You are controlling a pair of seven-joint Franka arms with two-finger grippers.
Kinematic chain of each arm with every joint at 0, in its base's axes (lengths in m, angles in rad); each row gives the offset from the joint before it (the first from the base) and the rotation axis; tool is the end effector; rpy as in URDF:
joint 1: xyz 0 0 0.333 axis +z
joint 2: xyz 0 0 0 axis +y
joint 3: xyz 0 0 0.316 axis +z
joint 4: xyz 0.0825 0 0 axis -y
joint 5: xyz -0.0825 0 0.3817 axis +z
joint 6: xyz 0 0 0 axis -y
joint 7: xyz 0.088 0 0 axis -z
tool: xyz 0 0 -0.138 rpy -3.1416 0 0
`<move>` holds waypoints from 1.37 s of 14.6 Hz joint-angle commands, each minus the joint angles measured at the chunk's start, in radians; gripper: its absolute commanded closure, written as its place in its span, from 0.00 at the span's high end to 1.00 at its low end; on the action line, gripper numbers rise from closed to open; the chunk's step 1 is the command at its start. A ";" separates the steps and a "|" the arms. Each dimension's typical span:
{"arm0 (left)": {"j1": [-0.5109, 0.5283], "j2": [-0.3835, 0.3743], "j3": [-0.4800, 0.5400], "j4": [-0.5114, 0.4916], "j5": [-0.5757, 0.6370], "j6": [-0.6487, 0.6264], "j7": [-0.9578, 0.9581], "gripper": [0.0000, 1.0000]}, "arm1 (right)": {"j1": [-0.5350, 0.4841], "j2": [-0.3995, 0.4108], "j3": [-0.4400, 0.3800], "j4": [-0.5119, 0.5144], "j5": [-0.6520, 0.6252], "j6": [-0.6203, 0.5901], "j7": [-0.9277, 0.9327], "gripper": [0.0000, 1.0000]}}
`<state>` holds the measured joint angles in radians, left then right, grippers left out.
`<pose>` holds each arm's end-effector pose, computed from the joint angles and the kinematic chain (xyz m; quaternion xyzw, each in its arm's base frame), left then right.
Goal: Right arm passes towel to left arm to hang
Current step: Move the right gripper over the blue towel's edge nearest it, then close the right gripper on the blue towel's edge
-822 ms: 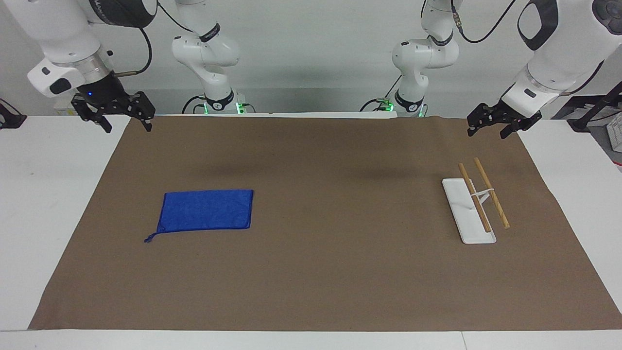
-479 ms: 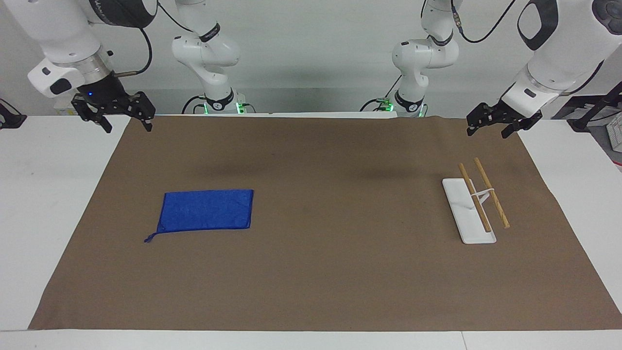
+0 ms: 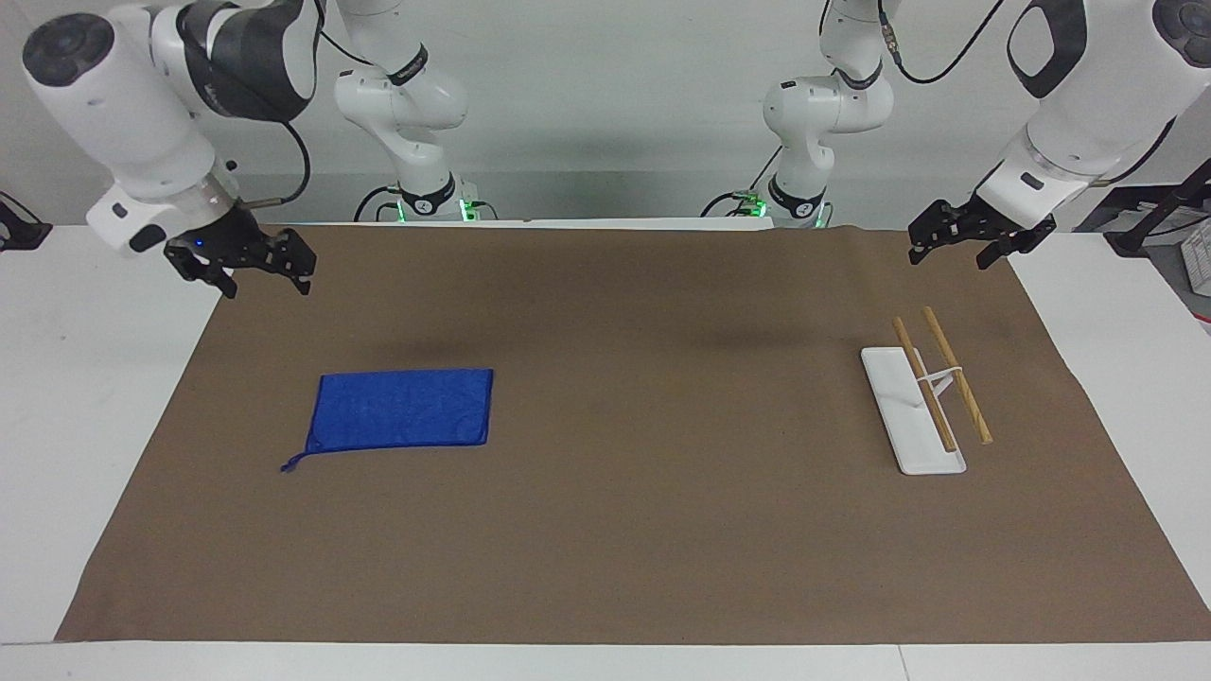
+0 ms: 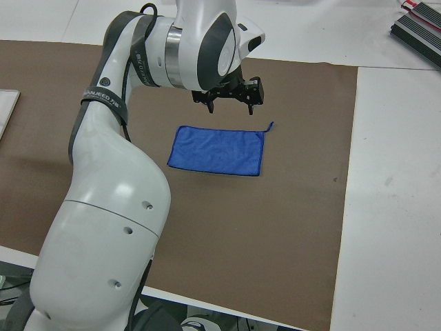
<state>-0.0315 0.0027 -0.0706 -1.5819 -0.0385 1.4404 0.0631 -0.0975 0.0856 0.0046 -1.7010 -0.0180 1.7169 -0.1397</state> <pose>0.5301 -0.0600 0.5769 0.9937 -0.0834 -0.0724 0.0179 0.5752 -0.0559 0.4959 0.9990 0.0250 -0.0356 0.0046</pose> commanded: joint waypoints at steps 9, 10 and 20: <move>-0.005 -0.029 0.008 -0.038 -0.004 0.025 -0.006 0.99 | -0.004 0.144 0.044 -0.394 0.000 0.676 -0.024 1.00; -0.005 -0.029 0.008 -0.038 -0.004 0.025 -0.006 0.99 | -0.005 0.151 0.044 -0.411 0.000 0.703 -0.024 1.00; -0.002 -0.029 0.008 -0.036 -0.005 0.031 -0.008 0.99 | -0.010 0.171 0.044 -0.460 0.000 0.745 -0.050 0.56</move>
<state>-0.0314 0.0027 -0.0693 -1.5820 -0.0385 1.4465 0.0622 -0.0974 0.2615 0.0441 -2.1475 -0.0180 2.4443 -0.1558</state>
